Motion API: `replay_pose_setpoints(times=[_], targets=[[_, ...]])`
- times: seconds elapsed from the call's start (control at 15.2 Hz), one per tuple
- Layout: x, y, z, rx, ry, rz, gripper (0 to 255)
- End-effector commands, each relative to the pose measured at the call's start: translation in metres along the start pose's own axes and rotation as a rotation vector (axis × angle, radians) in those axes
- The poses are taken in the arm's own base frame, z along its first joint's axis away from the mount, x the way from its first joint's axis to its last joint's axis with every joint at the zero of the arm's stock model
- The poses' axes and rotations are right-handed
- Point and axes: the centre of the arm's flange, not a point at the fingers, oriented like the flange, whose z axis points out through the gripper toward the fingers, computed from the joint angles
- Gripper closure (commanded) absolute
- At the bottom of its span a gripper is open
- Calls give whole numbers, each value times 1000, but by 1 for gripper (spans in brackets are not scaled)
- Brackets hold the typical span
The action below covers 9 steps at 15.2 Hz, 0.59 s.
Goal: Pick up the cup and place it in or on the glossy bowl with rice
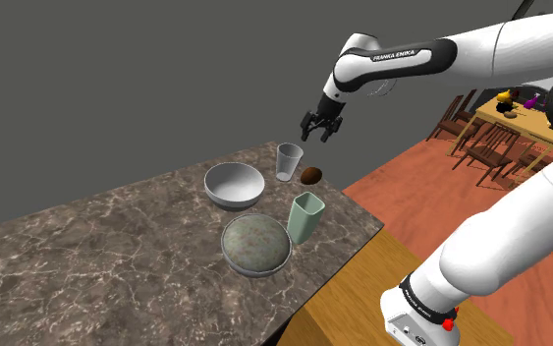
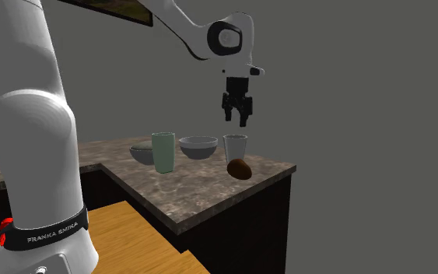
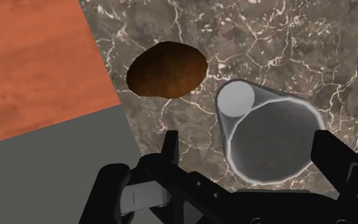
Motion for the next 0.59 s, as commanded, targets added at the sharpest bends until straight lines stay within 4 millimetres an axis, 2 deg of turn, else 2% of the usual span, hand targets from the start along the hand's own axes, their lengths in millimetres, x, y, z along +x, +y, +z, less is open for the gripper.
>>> replay_pose_setpoints(times=[0.0, 0.2, 0.53], targets=[[18, 0, 24, 2, -15, 1, 0], [39, 1, 52, 5, -35, 2, 0], [38, 1, 78, 5, -35, 2, 0]])
